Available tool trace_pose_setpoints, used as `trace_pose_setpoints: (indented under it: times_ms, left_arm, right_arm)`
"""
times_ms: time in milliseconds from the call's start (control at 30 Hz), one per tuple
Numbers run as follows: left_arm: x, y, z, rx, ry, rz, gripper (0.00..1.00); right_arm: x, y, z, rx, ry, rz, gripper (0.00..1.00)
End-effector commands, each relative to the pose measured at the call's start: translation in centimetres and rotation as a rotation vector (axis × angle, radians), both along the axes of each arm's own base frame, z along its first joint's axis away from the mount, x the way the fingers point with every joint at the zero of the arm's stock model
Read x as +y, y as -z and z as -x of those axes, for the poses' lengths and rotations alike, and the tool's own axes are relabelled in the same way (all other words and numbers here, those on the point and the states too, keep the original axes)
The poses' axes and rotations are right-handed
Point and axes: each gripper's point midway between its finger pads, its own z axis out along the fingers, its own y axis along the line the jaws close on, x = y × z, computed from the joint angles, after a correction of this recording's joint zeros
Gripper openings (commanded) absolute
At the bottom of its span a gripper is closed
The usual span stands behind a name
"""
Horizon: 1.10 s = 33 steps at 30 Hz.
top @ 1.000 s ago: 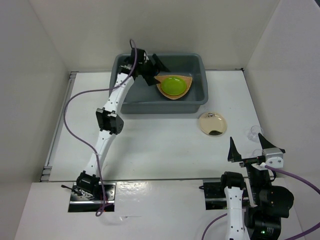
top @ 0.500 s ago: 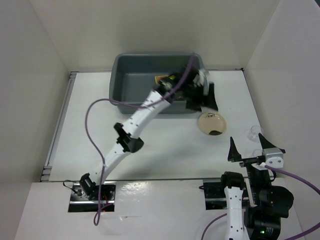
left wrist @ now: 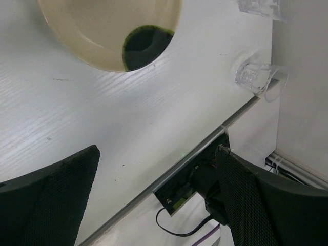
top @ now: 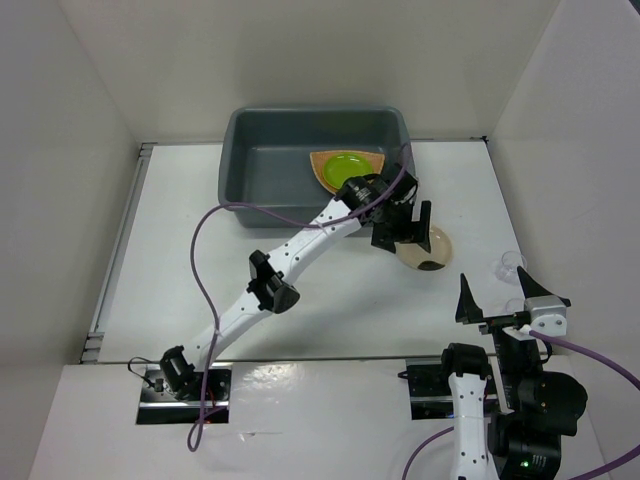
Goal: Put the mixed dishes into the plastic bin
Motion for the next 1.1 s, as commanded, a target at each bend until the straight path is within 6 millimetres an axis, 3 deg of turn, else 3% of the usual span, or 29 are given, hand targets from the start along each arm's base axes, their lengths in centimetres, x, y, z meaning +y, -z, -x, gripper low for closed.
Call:
trace_pose_setpoints:
  times_ms: [0,67,167,300,367,400,433,467,567,667,800,867,900,933,1067]
  left_arm:
    - [-0.6,0.0,0.7,0.006,-0.009,0.004,1.00]
    - [-1.1,0.2,0.4,0.004,-0.017,0.017,1.00]
    - [-2.0,-3.8,-0.4,-0.115,-0.019,0.105,1.00]
    - [-2.4,-13.3,0.0,-0.341,-0.008,0.259,1.00]
    - [-1.8,-16.6,0.3,-0.427,-0.052,0.281,1.00]
    - [0.1,-20.8,-0.6,-0.522,-0.133,0.309,1.00]
    - [0.4,-23.5,-0.2,-0.567,-0.160,0.358,1.00]
    - [2.3,-27.9,0.4,-0.638,-0.184,0.418,1.00]
    - [6.7,-36.1,0.7,-0.811,-0.287,0.525,1.00]
    - [10.1,-37.5,-0.8,-1.012,-0.324,0.385,1.00]
    - [15.2,-33.8,-3.8,-1.049,-0.482,0.056,1.00]
    - [19.0,-32.5,-4.3,-1.033,-0.576,-0.091,1.00]
    - [19.7,-31.6,-4.2,-1.018,-0.572,-0.139,1.00]
    - [21.3,-31.7,-4.5,-1.017,-0.619,-0.171,1.00]
    - [24.9,-31.9,-3.5,-1.015,-0.682,-0.269,1.00]
  right_arm:
    - [-0.1,-0.8,0.2,-0.039,0.013,-0.009,0.98]
    - [-0.1,-0.8,0.2,-0.039,0.013,-0.009,0.98]
    - [-0.1,-0.8,0.2,-0.039,0.013,-0.009,0.98]
    - [-0.1,-0.8,0.2,-0.039,0.013,-0.009,0.98]
    - [-0.1,-0.9,0.5,-0.048,0.013,-0.007,0.98]
    - [-0.1,-0.9,0.5,-0.048,0.013,-0.007,0.98]
    - [-0.1,-0.9,0.5,-0.048,0.013,-0.007,0.98]
    - [-0.1,-0.9,0.5,-0.048,0.013,-0.007,0.98]
    - [-0.1,-0.9,0.5,-0.048,0.013,-0.007,0.98]
    - [-0.1,-0.9,0.5,-0.048,0.013,-0.007,0.98]
    - [0.0,-1.0,0.7,-0.057,0.012,-0.005,0.98]
    - [0.0,-1.0,0.7,-0.057,0.012,-0.005,0.98]
    - [0.0,-1.0,0.7,-0.057,0.012,-0.005,0.98]
    - [0.0,-1.0,0.7,-0.057,0.012,-0.005,0.98]
    - [0.0,-1.0,0.7,-0.057,0.012,-0.005,0.98]
